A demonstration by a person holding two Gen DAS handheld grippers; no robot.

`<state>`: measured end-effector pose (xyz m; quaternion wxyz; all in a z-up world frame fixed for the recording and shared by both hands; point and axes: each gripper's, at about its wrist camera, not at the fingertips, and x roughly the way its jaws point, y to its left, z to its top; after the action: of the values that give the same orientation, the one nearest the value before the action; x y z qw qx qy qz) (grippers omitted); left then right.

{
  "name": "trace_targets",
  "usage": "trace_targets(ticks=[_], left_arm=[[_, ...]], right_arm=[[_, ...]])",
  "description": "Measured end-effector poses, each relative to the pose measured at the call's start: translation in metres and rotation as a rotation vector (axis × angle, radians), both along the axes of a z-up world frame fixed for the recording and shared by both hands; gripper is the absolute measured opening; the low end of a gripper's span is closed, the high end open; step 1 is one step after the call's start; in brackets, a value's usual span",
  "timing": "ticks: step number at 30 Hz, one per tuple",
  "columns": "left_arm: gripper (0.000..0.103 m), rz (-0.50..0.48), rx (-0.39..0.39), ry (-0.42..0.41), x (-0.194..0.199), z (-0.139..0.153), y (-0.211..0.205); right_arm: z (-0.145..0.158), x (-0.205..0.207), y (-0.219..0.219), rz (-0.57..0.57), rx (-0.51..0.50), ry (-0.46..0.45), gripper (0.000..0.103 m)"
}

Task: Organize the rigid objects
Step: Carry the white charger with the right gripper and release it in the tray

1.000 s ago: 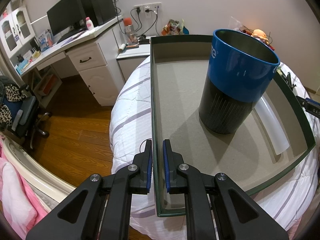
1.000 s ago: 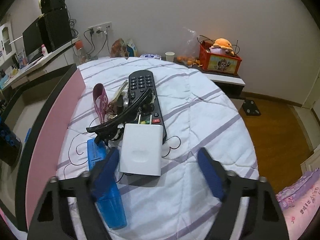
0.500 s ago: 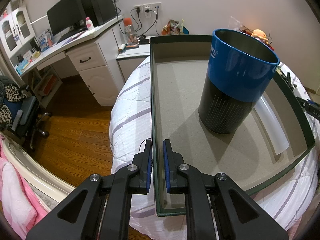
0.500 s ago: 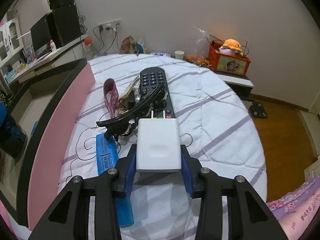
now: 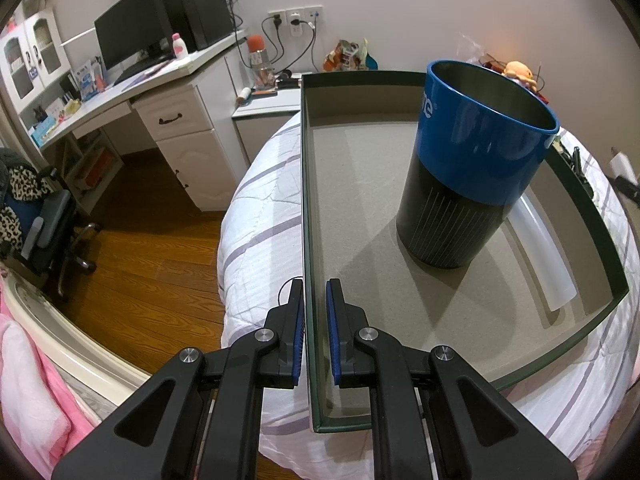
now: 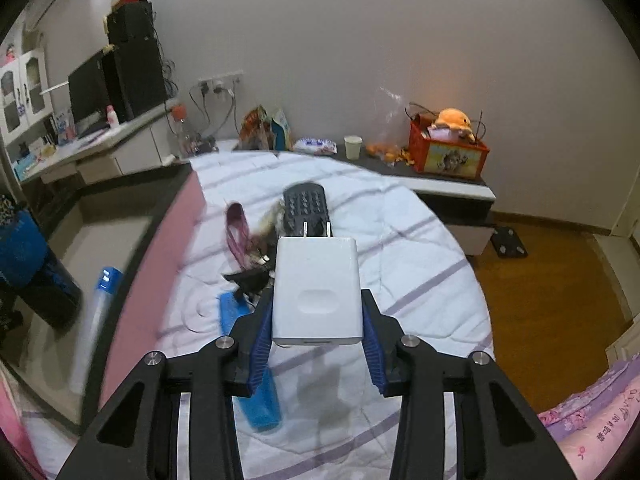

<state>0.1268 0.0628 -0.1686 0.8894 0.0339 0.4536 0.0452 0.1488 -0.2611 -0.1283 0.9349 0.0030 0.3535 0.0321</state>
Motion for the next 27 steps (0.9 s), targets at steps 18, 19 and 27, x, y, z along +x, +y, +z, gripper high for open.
trace_targets(ticks=[18, 19, 27], left_arm=[[0.009, -0.003, -0.009, -0.002, 0.001, 0.001, 0.0], [0.009, -0.003, -0.011, -0.003, 0.0, 0.001, 0.0], [0.009, -0.009, -0.008, -0.004, 0.0, 0.002, -0.001]], right_arm=[[0.021, -0.012, 0.107, 0.301, 0.033, -0.033, 0.041], [0.017, -0.011, 0.119, 0.327, 0.027, -0.021, 0.041], [-0.01, -0.012, 0.162, 0.423, 0.023, 0.062, 0.041]])
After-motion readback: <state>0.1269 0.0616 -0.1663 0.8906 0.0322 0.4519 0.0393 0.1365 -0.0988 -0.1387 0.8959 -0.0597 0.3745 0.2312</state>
